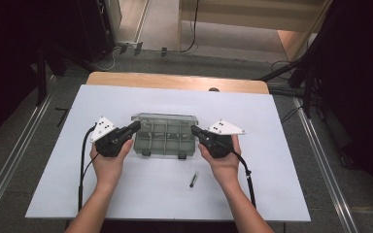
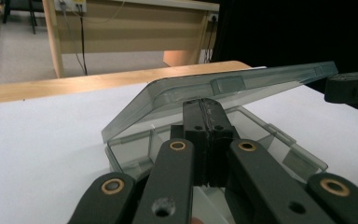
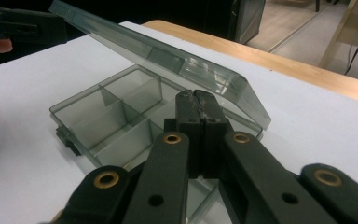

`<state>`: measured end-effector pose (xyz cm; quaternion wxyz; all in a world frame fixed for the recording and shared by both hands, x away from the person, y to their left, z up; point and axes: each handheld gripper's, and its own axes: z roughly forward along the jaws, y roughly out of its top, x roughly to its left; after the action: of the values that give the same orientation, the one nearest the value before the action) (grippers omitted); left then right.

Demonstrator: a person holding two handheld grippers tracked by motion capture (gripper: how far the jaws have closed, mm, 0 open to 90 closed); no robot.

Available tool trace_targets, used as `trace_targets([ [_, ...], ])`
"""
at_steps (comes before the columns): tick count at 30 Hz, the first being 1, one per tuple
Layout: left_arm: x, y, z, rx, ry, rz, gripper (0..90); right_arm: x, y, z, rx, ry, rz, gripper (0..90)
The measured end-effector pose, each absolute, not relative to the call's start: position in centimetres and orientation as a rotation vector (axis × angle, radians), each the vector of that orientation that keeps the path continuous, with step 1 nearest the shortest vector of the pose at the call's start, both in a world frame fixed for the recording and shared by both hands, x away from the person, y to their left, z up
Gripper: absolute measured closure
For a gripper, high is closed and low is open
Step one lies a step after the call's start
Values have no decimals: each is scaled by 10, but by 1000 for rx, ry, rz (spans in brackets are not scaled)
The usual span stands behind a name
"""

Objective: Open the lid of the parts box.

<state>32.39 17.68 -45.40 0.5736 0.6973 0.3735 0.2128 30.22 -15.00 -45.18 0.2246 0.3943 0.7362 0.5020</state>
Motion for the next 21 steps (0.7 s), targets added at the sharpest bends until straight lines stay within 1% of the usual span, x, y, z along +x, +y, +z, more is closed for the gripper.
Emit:
trace_targets([
  [7,333,175,-450,1625,880,502,894,312,-145,-446,1090,2011,1372,900],
  [12,337,175,-442,1658,860,486,886,318,-145,-442,1106,1998,1379,900],
  [13,337,175,-441,1658,847,477,848,319,-145,-442,1107,1997,1383,900],
  [14,336,176,-440,1667,839,478,778,320,-146,-442,1113,1997,1386,900],
  [18,332,183,-441,1671,816,464,606,326,-147,-439,1124,1995,1391,900],
  [21,332,193,-442,1649,824,444,500,329,-147,-437,1127,1995,1386,900],
])
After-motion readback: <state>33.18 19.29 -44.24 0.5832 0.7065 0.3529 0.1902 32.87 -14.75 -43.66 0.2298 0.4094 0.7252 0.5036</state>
